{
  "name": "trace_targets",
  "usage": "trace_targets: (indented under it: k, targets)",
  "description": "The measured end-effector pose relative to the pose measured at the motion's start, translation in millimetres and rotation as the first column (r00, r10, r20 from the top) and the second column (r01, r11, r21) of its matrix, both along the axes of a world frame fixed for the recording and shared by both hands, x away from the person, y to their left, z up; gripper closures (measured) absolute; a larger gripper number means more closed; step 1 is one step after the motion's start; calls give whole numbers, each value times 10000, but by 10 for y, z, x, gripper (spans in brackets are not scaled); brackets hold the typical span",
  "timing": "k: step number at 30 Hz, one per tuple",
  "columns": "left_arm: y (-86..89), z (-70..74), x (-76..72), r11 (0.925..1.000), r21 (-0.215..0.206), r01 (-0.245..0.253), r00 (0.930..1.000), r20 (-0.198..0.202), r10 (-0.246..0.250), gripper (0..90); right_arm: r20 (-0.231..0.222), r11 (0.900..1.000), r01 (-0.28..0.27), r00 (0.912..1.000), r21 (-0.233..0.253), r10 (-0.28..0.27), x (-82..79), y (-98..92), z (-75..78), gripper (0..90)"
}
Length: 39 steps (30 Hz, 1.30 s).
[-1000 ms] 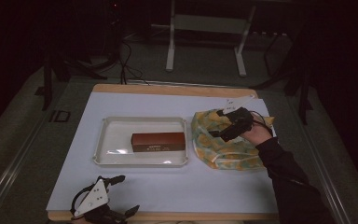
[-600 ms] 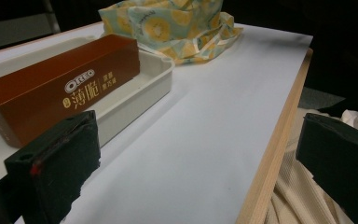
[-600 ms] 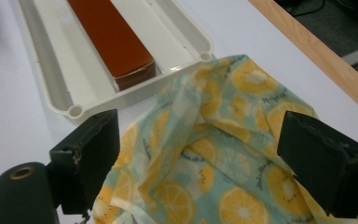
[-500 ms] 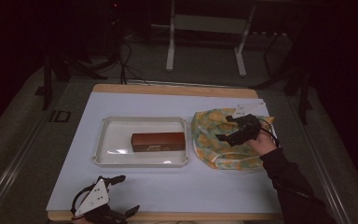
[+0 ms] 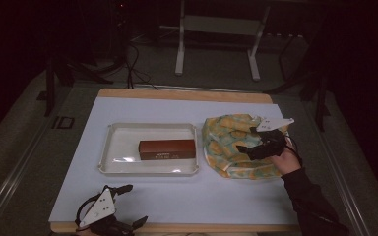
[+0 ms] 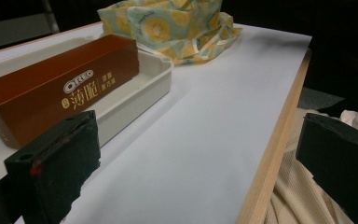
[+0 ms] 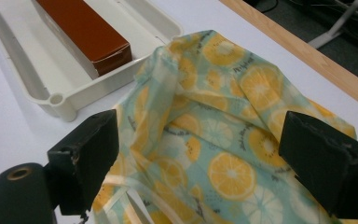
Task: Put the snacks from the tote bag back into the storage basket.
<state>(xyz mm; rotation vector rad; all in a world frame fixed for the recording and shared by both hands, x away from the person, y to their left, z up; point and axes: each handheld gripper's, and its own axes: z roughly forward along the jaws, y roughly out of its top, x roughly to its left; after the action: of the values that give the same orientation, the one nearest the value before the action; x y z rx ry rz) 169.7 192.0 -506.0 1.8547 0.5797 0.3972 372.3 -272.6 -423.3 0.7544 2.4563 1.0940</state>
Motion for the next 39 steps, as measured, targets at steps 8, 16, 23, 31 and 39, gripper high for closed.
trace_targets:
  k: [8,16,23,31,39]
  targets:
    - [-3,0,1,10000,-9,11,10000,-5,-11,0,239,9965,772,9967,317,-780,-78,-160,-78,120]
    - [-16,4,-4,10000,-2,80,10000,11,-80,0,433,9860,1548,9866,626,-1576,-155,-416,-174,121]
    - [-24,2,0,9999,51,88,10000,-4,-88,0,550,9785,1935,9788,715,-1975,-302,-544,-243,120]
    - [-23,2,-1,9999,65,81,10000,2,-81,0,663,9688,2345,9685,807,-2399,-466,-625,-349,120]
    - [-24,1,-1,9999,103,87,10000,11,-88,0,789,9552,2711,9564,1191,-2813,-583,-713,-444,120]
